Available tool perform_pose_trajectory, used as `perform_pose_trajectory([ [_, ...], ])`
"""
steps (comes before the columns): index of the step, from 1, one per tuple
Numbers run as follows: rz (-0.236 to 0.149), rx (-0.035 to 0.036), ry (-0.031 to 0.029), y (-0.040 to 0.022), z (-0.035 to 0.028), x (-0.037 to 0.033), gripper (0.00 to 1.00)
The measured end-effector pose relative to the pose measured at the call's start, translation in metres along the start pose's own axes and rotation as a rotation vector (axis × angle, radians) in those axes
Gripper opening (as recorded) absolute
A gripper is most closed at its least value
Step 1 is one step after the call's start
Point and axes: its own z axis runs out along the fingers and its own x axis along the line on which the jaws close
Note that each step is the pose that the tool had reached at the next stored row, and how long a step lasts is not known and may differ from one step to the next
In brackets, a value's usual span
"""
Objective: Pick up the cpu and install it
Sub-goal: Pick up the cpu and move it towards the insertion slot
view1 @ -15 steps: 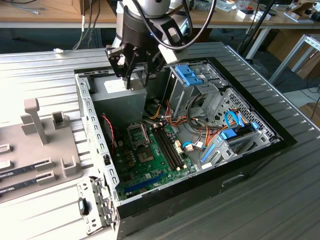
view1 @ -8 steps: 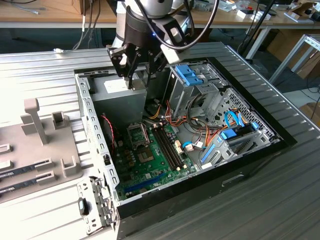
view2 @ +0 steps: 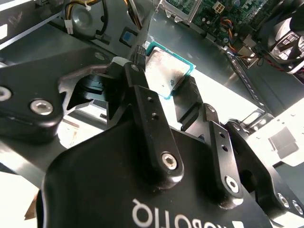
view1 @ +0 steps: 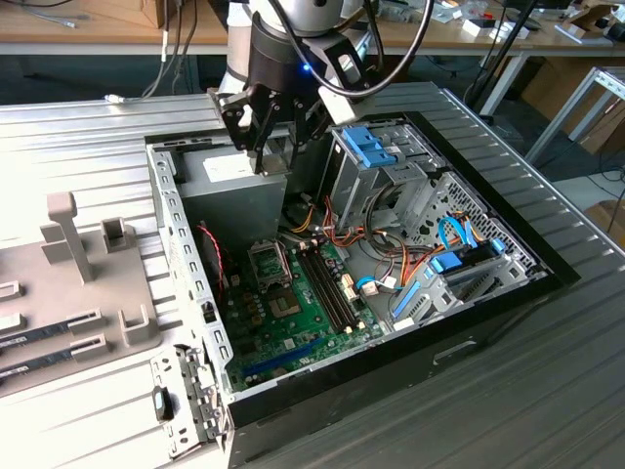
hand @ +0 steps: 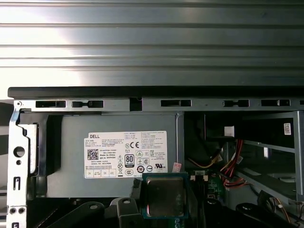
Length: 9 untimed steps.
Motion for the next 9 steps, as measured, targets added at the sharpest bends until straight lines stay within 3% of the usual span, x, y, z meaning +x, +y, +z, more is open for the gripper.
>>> perform_pose_trajectory([
  [4, 0.000, 0.0000, 0.0000, -0.0015, 0.0006, -0.0018, 0.47],
  [9, 0.000, 0.0000, 0.0000, -0.0108, 0.0007, -0.0028, 0.47],
])
